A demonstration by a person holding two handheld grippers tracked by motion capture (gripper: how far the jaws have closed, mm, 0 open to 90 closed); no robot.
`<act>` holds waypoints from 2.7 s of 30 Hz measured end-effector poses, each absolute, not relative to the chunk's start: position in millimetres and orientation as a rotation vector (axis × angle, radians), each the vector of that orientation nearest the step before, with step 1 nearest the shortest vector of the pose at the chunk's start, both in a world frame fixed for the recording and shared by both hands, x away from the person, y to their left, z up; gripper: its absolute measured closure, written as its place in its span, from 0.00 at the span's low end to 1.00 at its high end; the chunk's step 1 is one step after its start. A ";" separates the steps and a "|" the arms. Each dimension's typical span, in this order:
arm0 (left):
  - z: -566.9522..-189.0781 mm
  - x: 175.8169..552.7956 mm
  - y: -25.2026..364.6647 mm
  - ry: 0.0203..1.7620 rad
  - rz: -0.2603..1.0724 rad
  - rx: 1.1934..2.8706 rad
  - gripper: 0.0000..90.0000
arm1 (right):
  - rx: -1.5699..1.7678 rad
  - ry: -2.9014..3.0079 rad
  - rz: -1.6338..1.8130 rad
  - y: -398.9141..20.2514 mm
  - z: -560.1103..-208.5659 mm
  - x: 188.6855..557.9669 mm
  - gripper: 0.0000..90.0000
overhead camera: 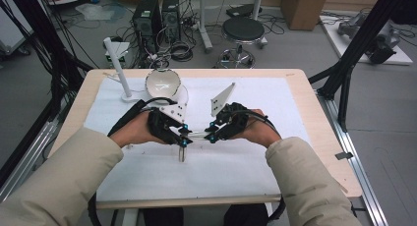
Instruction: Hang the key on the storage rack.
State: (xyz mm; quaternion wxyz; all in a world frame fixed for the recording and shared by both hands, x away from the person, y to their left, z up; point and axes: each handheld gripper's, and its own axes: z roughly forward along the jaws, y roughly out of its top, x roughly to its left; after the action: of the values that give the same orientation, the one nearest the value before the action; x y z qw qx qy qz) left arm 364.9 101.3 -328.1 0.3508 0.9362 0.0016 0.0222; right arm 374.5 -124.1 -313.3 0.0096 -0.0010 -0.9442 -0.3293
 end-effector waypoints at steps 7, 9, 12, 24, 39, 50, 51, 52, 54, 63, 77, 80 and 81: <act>-326.5 363.3 101.3 0.016 0.099 2.414 0.82 | -0.005 -2.947 -1.043 -125.6 -313.6 376.1 0.82; -326.1 364.0 101.9 0.018 0.095 2.408 0.82 | 0.006 -2.949 -1.061 -126.8 -313.5 376.7 0.82; -325.8 364.9 103.1 0.028 0.098 2.409 0.82 | 0.074 -2.996 -1.138 -126.5 -314.8 376.5 0.30; -318.4 377.7 123.3 0.112 0.112 2.332 0.82 | -0.309 -3.001 -1.520 -156.9 -315.8 385.6 0.01; -311.3 397.4 179.1 0.343 0.199 2.149 0.83 | -0.785 -2.785 -1.981 -259.4 -338.8 367.8 0.01; -304.6 405.5 235.5 0.512 0.294 2.014 0.82 | -0.998 -2.693 -2.123 -300.7 -370.0 354.2 0.01; -305.2 406.0 239.7 0.528 0.300 2.005 0.83 | -0.999 -2.679 -2.130 -303.9 -373.4 353.0 0.01; -305.5 406.9 244.5 0.541 0.303 2.000 0.83 | -1.011 -2.668 -2.140 -307.0 -376.6 351.9 0.01; -306.4 408.3 252.6 0.573 0.313 1.980 0.82 | -1.047 -2.660 -2.151 -312.9 -383.0 350.2 0.01; -307.3 414.4 278.4 0.665 0.327 1.910 0.83 | -1.180 -2.622 -2.166 -326.5 -407.3 344.8 0.01; -313.5 428.6 312.0 0.769 0.324 1.838 0.83 | -1.303 -2.596 -2.197 -329.5 -421.3 342.0 0.01; -315.2 430.9 317.6 0.787 0.312 1.829 0.83 | -1.317 -2.597 -2.199 -328.8 -420.8 341.1 0.01; -315.7 431.6 319.5 0.794 0.312 1.827 0.83 | -1.321 -2.589 -2.205 -328.9 -421.0 341.3 0.01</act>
State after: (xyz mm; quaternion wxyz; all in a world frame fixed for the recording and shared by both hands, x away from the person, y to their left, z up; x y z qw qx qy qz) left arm 431.6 319.5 -315.7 0.5335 0.7663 0.3332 0.1309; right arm 341.3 -328.9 -421.0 -0.2508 -0.3504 -0.6870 -0.5851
